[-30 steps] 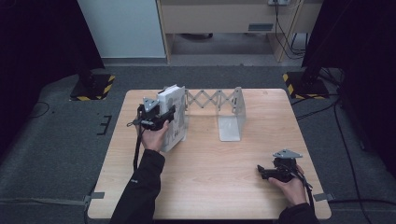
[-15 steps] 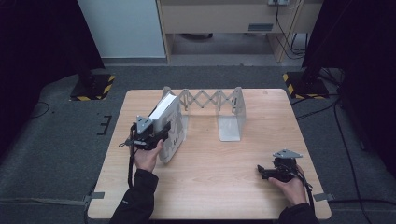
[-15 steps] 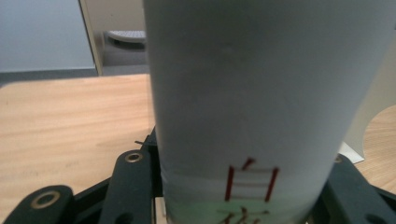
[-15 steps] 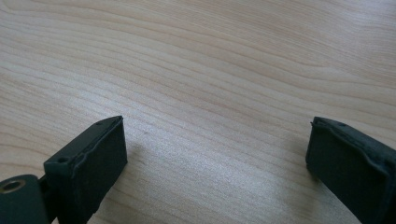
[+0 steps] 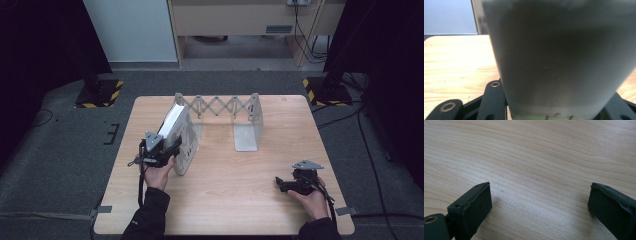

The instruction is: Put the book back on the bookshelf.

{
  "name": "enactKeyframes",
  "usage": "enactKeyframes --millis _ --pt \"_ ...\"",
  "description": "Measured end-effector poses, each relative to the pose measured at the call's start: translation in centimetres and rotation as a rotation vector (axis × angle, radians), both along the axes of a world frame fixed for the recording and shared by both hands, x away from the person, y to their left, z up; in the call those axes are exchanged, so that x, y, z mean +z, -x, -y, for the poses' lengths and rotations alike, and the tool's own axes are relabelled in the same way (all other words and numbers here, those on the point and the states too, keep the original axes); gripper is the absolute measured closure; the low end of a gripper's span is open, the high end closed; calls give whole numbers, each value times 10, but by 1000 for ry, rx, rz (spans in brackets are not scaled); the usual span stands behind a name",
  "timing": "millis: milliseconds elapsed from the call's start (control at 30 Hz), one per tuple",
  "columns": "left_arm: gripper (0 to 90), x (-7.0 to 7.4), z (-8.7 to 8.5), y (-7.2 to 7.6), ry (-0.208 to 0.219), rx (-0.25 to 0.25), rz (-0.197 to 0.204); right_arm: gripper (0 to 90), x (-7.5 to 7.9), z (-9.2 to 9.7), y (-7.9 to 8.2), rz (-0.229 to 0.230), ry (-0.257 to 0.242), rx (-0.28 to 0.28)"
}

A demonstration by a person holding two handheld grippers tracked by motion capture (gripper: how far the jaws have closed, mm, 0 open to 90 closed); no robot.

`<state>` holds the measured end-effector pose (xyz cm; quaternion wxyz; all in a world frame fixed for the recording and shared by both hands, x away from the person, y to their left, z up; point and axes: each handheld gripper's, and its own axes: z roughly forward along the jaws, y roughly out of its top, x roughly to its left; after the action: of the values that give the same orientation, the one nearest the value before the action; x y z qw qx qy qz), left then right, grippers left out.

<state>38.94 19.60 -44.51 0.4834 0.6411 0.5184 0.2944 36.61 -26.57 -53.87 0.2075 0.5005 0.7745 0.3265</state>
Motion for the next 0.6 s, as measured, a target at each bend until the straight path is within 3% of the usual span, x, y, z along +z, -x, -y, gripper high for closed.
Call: enactKeyframes --millis 600 --pt "515 -6 20 -21 -21 47 60 55 0 0 0 0 0 0"
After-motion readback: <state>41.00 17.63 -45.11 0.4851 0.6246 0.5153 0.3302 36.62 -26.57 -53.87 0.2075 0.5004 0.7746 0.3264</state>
